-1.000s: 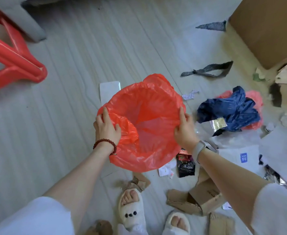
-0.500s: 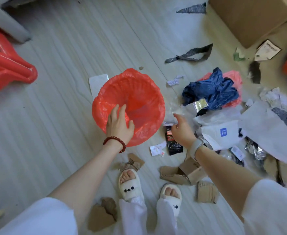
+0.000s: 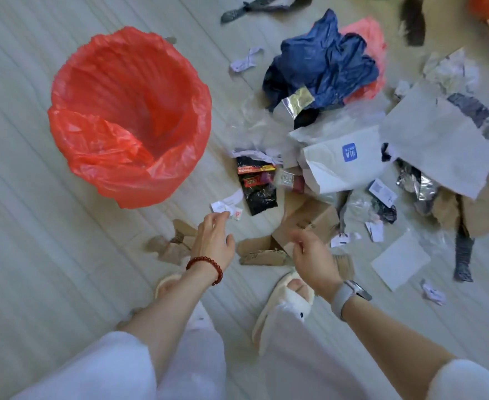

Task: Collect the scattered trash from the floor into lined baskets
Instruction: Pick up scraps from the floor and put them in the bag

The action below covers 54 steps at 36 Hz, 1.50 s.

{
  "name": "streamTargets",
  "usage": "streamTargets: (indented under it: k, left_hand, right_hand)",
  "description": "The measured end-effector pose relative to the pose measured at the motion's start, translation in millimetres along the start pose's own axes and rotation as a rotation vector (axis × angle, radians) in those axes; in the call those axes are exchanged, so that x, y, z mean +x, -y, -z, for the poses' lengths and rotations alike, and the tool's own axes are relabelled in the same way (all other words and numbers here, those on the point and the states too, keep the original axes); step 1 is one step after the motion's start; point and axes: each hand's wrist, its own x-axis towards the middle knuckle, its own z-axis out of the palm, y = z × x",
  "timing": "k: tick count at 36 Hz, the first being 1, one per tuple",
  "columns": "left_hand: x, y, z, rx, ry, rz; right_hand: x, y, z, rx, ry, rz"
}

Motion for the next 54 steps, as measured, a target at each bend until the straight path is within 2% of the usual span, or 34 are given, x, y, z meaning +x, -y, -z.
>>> streamTargets:
  k: [6, 10, 14, 17, 21, 25, 29, 32, 38, 41, 43, 47, 50, 54]
  left_hand:
    - [91.5, 42.8, -53.5, 0.222, 0.035, -0.100]
    - [135.4, 72.3, -90.1, 0.502, 0.166, -0.235]
    - [159.2, 94.1, -109.8, 0.717, 0.161, -0.378]
    - [169.2, 99.3, -104.7, 0.687, 0.039, -0.533]
    - [186.4, 113.3, -99.2, 0.664, -0.099, -0.677]
    - [185.0, 115.3, -93.9, 0.551, -0.113, -0.663]
    - [188.1, 112.9, -93.6, 0.452, -0.123, -0.567]
    - [187.9, 110.2, -87.7, 0.435, -0.138, -0.518]
    - [186.9, 116.5, -79.5, 0.472, -0.119, -0.515]
    - [183.9, 123.8, -84.4, 0.448, -0.085, -0.530]
    - [177.8, 127.1, -83.9, 0.409, -0.127, -0.544]
    - [183.7, 143.3, -91.1, 0.470, -0.071, -0.620]
    - [181.6, 144.3, -88.9, 0.556, -0.102, -0.749]
    - [178.9, 137.5, -84.5, 0.683, -0.080, -0.765]
  right_hand:
    - [99.9, -14.0, -30.8, -0.090, -0.155, 0.200]
    - [157.7, -22.4, -52.6, -0.427, -0.175, 0.447]
    - [195.6, -24.5, -60.7, -0.673, -0.297, 0.653]
    - [214.7, -16.0, -61.6, -0.724, -0.393, 0.695]
    - [231.8, -0.3, -64.7, -0.757, -0.389, 0.644]
    - [244.8, 7.7, -75.0, -0.832, -0.332, 0.537]
    - [248.1, 4.1, -89.0, -0.912, -0.286, 0.441]
    - [241.5, 2.0, -88.5, -0.938, -0.260, 0.511]
    - [223.2, 5.8, -55.6, -0.550, -0.369, 0.610]
    - [212.5, 4.9, -39.7, -0.490, -0.437, 0.699]
    - [207.4, 3.0, -32.9, -0.550, -0.488, 0.777]
    - [202.9, -6.7, -30.6, -0.774, -0.568, 0.892]
    - [204.5, -16.6, -35.9, -0.873, -0.524, 0.932]
    - [206.1, -26.3, -42.3, -0.958, -0.441, 0.932]
